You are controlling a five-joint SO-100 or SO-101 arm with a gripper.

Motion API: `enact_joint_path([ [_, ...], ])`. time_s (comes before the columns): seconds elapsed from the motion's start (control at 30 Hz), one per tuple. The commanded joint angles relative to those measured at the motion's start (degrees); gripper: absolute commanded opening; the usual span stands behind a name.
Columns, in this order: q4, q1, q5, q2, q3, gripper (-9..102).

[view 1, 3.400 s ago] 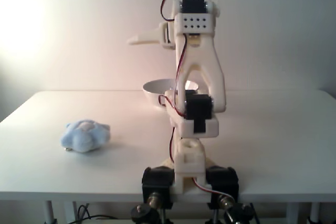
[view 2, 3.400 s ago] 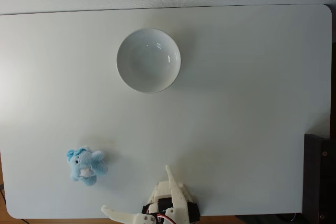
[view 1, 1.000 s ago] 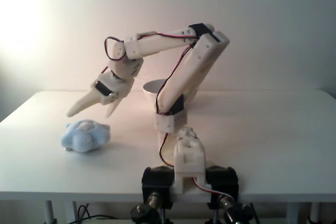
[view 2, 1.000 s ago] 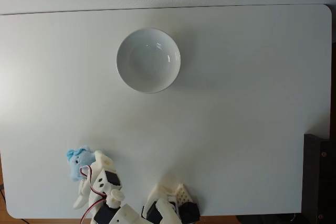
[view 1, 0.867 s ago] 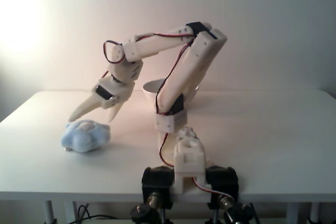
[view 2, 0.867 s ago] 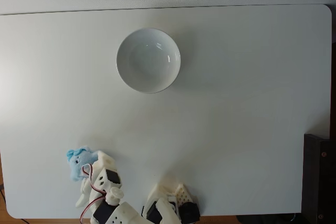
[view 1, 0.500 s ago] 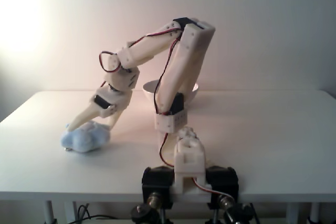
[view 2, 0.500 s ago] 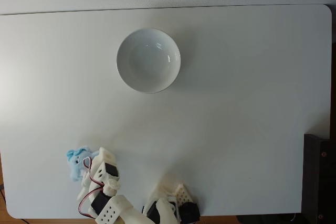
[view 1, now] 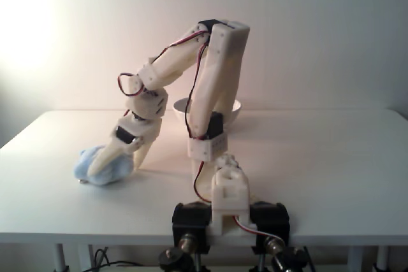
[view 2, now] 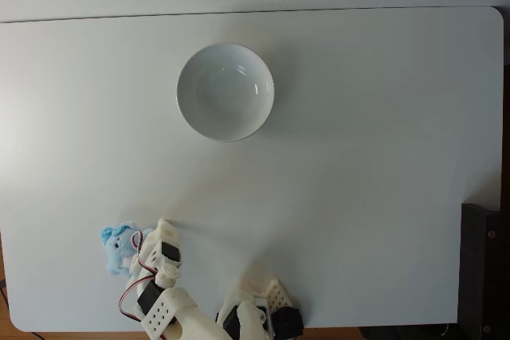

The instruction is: Grasp a skyblue doll and put it into the bowl.

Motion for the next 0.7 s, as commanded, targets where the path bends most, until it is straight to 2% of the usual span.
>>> enact_joint_path([
  [0.0, -0.62, 0.44, 0.35, -0.18, -1.41, 63],
  [0.27, -0.53, 0.53, -0.26, 0.26, -1.32, 28],
  [0.47, 0.35, 0.53, -0.35, 0.62, -0.62, 6],
  [0.57, 0.35, 0.79, -0.35, 2.81, -0.70, 0],
  [0.67, 0.35, 0.79, -0.35, 6.24, -1.05, 0],
])
